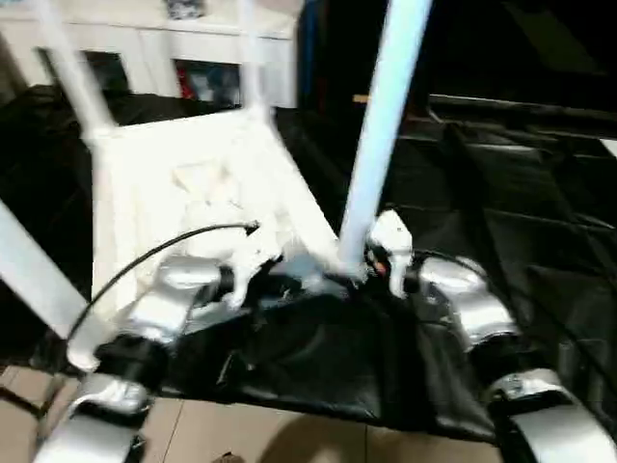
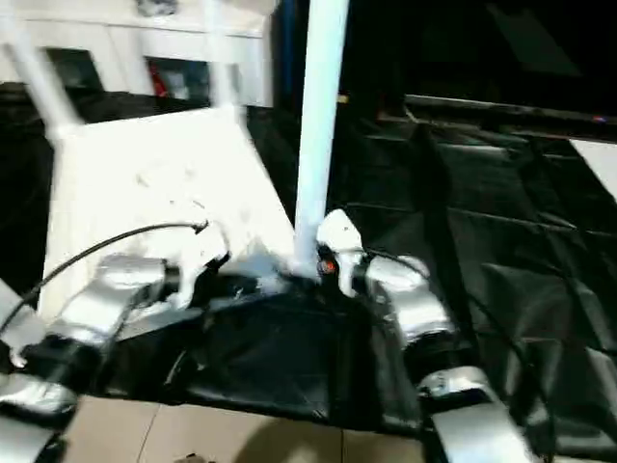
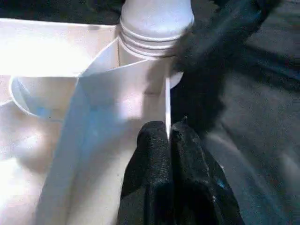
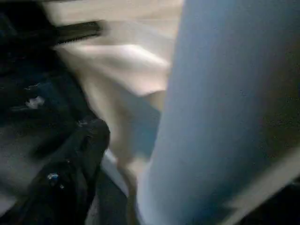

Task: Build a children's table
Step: Rotate leg to tighten

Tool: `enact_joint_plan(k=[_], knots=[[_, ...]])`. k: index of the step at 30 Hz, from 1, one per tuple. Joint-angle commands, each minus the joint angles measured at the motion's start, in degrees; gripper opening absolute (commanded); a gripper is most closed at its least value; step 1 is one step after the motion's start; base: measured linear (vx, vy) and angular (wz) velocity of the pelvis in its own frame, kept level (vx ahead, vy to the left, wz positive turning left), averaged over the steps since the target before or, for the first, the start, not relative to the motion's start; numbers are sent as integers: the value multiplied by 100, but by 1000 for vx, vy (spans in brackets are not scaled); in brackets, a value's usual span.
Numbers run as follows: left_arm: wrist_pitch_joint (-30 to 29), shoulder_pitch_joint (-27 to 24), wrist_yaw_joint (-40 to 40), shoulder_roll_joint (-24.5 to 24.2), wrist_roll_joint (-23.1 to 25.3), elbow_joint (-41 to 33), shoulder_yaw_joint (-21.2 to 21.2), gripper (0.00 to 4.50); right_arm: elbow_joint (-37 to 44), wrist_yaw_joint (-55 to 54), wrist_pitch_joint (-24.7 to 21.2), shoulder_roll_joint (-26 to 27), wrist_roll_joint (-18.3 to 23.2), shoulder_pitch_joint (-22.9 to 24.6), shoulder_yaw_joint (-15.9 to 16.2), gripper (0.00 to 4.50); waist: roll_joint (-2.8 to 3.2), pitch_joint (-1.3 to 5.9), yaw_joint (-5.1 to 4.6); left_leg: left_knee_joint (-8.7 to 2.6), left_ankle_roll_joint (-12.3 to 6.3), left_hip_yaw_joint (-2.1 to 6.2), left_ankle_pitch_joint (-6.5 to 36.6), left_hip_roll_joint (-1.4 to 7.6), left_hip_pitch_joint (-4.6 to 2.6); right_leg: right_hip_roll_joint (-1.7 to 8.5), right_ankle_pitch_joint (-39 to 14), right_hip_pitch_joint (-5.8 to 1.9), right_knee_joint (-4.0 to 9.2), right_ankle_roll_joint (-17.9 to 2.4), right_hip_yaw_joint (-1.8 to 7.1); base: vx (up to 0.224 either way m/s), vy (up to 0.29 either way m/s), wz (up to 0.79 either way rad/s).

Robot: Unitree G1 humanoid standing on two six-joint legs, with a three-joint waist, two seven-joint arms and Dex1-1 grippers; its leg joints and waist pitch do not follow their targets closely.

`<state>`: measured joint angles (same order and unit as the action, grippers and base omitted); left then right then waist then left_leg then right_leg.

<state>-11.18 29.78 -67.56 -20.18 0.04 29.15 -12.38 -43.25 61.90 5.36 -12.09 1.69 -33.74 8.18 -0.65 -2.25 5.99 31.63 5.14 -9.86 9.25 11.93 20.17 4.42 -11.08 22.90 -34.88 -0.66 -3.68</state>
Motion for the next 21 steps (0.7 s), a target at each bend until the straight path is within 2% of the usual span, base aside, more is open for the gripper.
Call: enact_joint_plan(k=[1, 5, 11, 16, 20, 21], knots=[[98, 52, -392, 94, -226, -279, -268, 0, -3, 715, -174, 52, -53, 122, 498, 386, 32, 283, 12, -321, -283, -18, 1617, 145, -20, 312, -1049, -266, 427, -1294, 237, 0, 0, 0], [81, -7, -838, -179, -260, -374, -322, 0, 112, 1304, -263, -150, -14, 119, 651, 345, 16, 269, 66, -335, -218, -15, 1738, 154, -41, 333, -1390, -246, 451, -1233, 249, 0, 0, 0], [72, 6, -1086, -386, -272, -363, -331, 0, 256, 1659, -279, -278, -30, 155, 795, 304, 0, 276, 98, -337, -191, -9, 1621, 148, -26, 335, -1316, -254, 432, -1202, 252, 0, 0, 0], [132, 57, -992, -380, -248, -289, -274, 0, 219, 1552, -179, -230, -77, 152, 783, 268, 2, 283, 103, -334, -159, -7, 1574, 145, -23, 337, -1268, -258, 427, -1203, 249, 0, 0, 0], [193, 108, -711, -286, -229, -193, -208, 0, 247, 1308, -187, -148, -72, 207, 759, 262, 10, 278, 106, -335, -151, -8, 1597, 140, -24, 335, -1338, -257, 436, -1174, 248, 0, 0, 0], [198, 116, -609, -241, -224, -171, -177, 0, 253, 1212, -184, -122, -88, 229, 746, 260, 11, 261, 104, -344, -129, -7, 1689, 138, -31, 335, -1490, -246, 460, -1139, 247, 0, 0, 0]])
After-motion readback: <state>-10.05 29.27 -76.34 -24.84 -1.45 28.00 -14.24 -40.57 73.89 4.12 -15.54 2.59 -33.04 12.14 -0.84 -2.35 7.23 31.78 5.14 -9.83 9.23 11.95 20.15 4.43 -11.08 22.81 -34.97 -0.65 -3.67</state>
